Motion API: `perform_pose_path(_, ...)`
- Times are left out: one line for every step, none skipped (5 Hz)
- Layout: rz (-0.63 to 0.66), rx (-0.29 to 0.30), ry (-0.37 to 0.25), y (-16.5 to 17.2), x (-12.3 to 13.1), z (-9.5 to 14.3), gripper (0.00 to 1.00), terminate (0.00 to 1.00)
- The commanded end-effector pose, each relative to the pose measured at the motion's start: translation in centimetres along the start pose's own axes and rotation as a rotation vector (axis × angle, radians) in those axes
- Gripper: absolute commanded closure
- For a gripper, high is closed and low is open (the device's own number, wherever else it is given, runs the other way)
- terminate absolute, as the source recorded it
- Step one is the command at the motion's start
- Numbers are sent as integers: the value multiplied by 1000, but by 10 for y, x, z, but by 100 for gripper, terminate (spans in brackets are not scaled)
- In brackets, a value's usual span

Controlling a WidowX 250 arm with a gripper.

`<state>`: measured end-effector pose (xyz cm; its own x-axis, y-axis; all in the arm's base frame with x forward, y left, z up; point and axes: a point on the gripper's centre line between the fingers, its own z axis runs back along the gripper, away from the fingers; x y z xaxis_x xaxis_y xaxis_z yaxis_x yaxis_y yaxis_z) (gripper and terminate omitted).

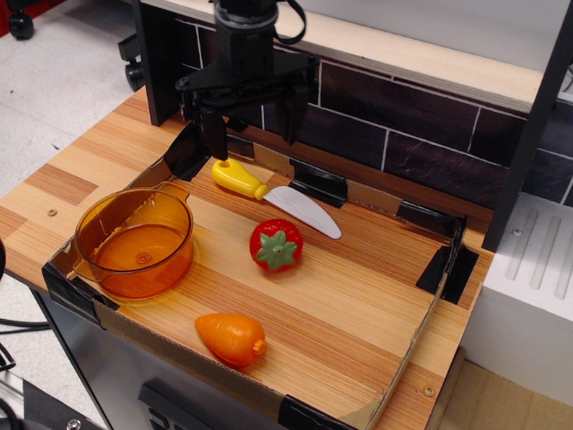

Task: Put knife in pot

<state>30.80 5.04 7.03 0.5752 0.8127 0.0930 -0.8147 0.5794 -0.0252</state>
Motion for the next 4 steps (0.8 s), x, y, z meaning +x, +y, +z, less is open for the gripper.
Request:
perform_pose_path(391,-60,-80,6,21,-9,0,0)
perform_pose_path(463,-65,-86,12,26,-17,0,0)
perform_pose_path(498,-40,-68,13,32,-23,0,0)
perform_pose_path(515,-10,-54,15,33,-33,0,0)
